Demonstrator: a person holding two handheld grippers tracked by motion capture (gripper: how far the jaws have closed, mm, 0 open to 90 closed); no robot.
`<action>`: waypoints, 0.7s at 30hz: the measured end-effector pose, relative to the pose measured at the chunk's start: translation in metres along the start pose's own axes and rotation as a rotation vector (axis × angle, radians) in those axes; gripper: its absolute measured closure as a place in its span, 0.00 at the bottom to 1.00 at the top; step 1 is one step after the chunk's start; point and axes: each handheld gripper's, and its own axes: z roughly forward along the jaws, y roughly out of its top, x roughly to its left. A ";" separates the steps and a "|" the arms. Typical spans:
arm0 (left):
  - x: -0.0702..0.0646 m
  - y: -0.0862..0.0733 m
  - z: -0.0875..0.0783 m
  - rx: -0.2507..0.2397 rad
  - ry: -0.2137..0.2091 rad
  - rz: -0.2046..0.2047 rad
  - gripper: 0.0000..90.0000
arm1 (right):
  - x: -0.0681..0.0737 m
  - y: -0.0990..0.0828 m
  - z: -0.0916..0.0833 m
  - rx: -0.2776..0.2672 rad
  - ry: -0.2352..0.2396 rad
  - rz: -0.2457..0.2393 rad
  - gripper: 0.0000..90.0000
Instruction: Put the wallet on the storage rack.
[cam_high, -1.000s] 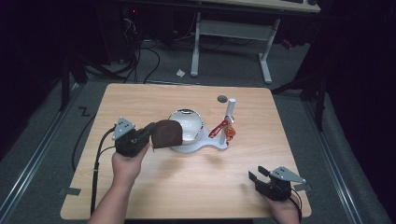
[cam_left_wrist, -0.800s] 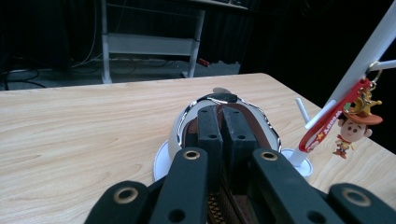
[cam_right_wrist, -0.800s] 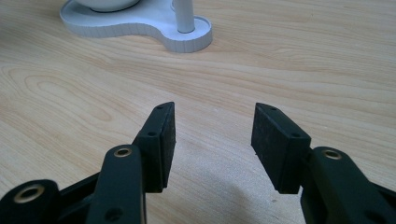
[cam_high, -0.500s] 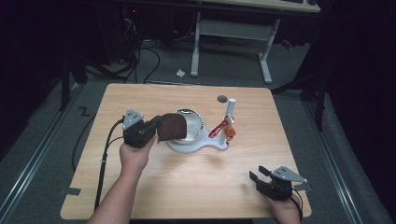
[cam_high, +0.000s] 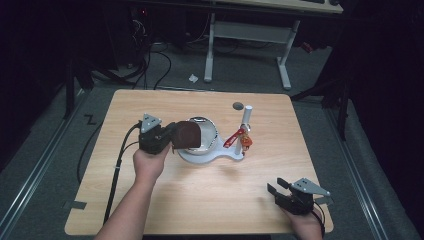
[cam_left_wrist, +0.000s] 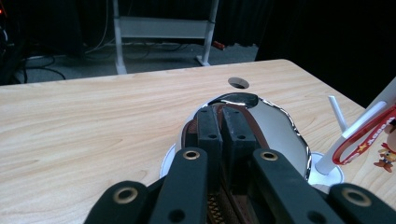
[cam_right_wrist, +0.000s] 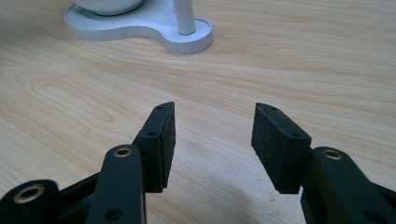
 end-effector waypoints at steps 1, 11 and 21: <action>0.000 0.000 0.001 0.004 0.004 0.001 0.97 | 0.000 0.000 0.000 0.001 0.002 0.002 0.56; -0.005 0.002 0.016 0.025 0.040 0.000 0.97 | 0.001 0.000 0.001 0.002 0.010 0.000 0.56; -0.012 0.000 0.028 0.021 0.047 0.007 0.93 | -0.001 -0.001 0.000 0.004 0.009 0.000 0.57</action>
